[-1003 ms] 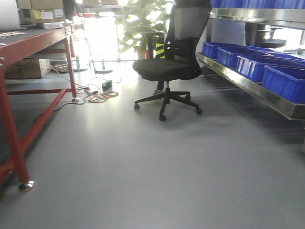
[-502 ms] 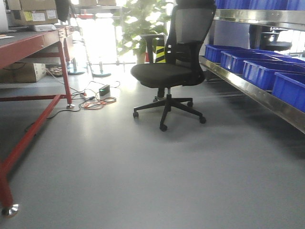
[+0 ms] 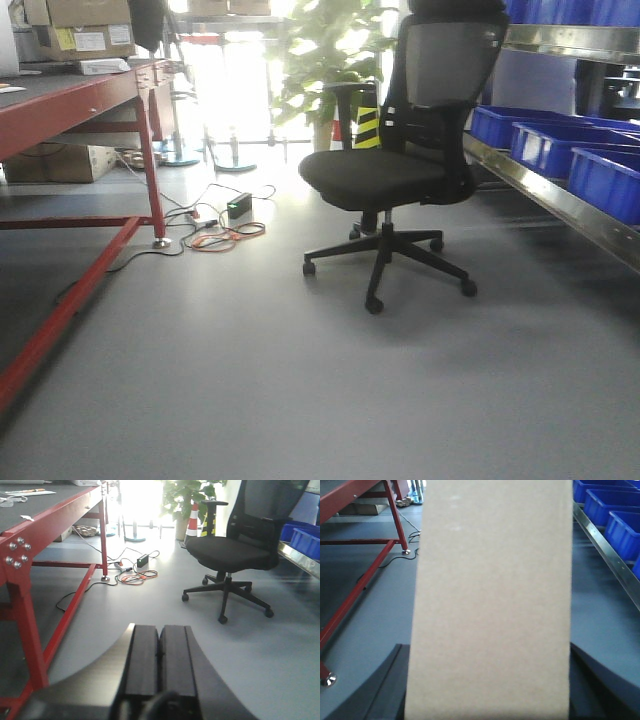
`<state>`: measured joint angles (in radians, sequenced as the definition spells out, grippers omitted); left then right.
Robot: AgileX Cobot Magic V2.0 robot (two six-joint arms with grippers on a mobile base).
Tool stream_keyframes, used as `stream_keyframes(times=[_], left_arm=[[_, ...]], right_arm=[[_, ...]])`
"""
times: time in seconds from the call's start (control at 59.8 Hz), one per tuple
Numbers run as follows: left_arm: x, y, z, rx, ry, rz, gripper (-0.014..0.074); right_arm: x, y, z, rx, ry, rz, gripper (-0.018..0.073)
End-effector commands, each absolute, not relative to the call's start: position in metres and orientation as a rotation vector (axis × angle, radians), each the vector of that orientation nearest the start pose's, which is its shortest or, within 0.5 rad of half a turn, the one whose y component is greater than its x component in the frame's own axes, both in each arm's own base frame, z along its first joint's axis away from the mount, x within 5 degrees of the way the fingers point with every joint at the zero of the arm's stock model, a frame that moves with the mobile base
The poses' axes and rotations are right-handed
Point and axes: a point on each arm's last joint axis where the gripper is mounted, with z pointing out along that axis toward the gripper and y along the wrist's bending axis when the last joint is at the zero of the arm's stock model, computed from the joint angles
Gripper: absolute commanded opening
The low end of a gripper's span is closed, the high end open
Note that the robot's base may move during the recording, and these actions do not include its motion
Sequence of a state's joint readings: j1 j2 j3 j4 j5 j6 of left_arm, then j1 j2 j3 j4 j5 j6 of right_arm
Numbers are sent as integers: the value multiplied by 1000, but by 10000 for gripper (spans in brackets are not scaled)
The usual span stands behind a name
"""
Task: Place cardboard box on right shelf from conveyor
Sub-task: 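Drive the base to the steel shelf rack holding the box in the right gripper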
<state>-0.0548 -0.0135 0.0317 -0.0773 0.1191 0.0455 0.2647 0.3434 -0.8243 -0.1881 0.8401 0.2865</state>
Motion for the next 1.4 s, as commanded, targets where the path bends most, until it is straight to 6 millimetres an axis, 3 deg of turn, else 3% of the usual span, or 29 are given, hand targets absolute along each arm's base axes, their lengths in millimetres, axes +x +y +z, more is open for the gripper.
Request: stream_keyframes(times=[0.0, 1.388], left_arm=[[56, -4, 198, 20, 1530, -80, -116], [56, -4, 198, 20, 1530, -80, -116]], right_arm=[[38, -3, 401, -14, 1718, 163, 285], [38, -3, 401, -14, 1718, 163, 285]])
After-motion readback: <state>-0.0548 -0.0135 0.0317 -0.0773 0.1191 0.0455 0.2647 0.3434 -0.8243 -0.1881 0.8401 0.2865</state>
